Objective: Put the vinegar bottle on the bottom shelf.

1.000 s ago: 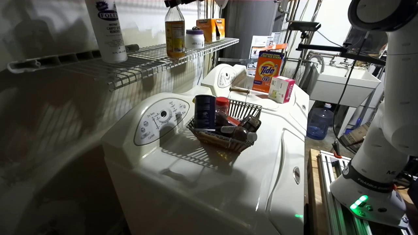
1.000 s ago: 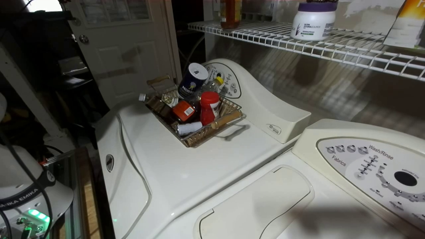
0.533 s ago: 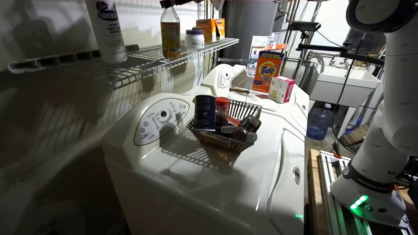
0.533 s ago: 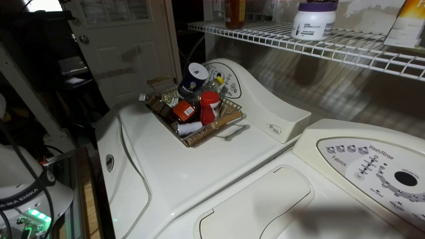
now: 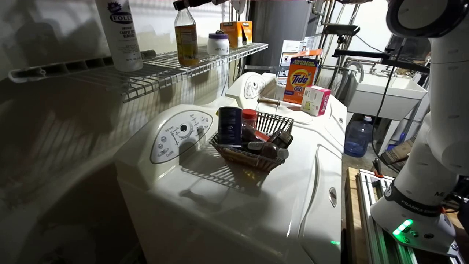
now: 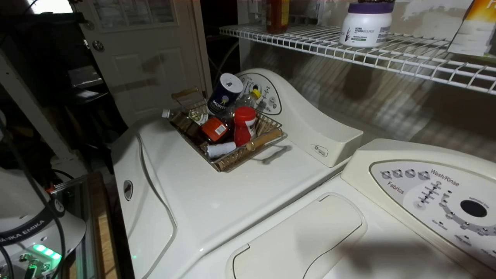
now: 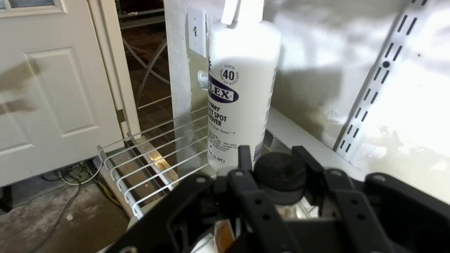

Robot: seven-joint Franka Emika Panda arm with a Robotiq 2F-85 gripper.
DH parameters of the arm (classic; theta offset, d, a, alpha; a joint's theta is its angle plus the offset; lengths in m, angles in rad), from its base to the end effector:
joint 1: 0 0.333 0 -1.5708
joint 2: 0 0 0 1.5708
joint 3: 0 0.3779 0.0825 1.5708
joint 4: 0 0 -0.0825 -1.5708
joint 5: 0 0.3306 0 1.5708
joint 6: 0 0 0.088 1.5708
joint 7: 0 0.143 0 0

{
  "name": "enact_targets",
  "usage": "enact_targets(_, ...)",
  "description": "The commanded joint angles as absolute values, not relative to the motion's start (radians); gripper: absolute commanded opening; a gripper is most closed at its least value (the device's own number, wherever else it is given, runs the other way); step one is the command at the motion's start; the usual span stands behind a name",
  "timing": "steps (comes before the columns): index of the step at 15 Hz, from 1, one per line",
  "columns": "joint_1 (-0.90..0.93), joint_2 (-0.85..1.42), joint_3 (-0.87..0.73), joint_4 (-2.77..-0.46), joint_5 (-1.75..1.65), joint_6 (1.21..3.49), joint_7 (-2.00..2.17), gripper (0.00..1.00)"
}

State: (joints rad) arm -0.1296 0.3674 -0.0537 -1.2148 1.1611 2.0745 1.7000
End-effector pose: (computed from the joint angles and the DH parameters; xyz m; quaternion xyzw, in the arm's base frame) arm 0.6935 -0.0417 0.6989 -0.3702 0.7401 0.2113 0.5202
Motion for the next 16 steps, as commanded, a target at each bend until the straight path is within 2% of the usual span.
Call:
enact_targets(1,-0.126,0.386,-0.042,-1.170,1.191,2.121,1.731,0.10)
enact_targets(2,-0.125,0.387,-0.041,-1.170,1.190,2.127,1.732,0.12)
enact_targets(3,-0.126,0.387,-0.041,-1.170,1.190,2.128,1.734,0.59)
enact_targets(5,-0.129,0.387,-0.040,-1.169,1.195,2.133,1.734,0.58)
enact_targets(11,-0.140,0.378,-0.036,-1.151,1.223,2.130,1.741,0.98)
enact_targets(16,-0.172,0.339,-0.039,-1.211,1.298,2.059,1.706,1.00)
